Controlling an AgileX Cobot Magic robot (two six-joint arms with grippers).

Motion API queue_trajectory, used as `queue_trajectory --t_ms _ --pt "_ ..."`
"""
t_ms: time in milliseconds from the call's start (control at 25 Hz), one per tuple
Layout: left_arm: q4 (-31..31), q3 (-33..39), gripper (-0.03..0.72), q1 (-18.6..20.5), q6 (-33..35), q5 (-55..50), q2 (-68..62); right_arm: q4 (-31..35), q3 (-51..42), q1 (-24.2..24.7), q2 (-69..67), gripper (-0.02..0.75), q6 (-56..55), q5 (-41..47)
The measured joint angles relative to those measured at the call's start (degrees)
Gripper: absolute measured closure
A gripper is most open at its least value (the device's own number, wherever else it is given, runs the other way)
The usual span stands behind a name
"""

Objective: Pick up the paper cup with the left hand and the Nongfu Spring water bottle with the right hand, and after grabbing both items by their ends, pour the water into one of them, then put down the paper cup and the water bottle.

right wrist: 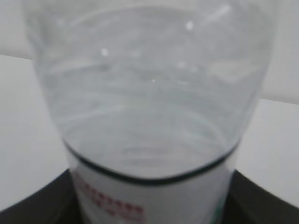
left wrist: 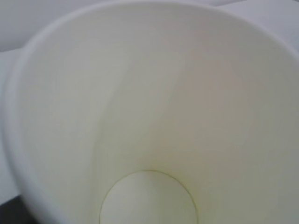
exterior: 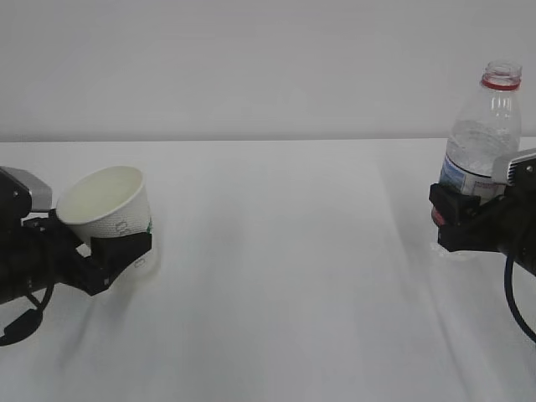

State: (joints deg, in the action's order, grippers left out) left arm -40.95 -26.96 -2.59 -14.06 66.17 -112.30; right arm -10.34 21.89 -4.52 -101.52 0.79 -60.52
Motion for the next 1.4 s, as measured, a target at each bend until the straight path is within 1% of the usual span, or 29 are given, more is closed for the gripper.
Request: queue_trajectory --t_ms 280,440,560,800,1000,1240,1400 --pt "1.87 -4.30 0.124 -9.04 -0.69 -0.09 -0.13 -0.23 0.00 0.00 0.00 0.298 0.11 0.00" --pt "2.51 -6.87 0.124 -13.39 -1.14 -0.94 -0.16 -0.68 0.00 0.00 0.00 0.298 0.11 0.00" --pt "2.65 -8.63 0.124 -16.15 -2.87 -3.05 -0.25 -0.80 0.00 0.00 0.00 0.298 0.11 0.00" --pt "2.65 -11.29 0.124 -19.83 -5.72 -4.78 -0.45 -0.80 0.00 0.00 0.00 0.298 0.11 0.00" --pt "2.70 -12.73 0.125 -22.57 -6.20 -7.38 -0.58 -0.91 0.00 0.00 0.92 0.298 -0.79 0.40" --pt "2.80 -12.87 0.125 -25.54 -6.41 -7.91 -0.61 -0.67 0.00 0.00 3.89 0.298 -0.79 2.68" --pt "3.16 -13.94 0.125 -27.93 -6.72 -10.51 -0.71 -0.45 0.00 0.00 4.67 0.298 -0.79 4.78"
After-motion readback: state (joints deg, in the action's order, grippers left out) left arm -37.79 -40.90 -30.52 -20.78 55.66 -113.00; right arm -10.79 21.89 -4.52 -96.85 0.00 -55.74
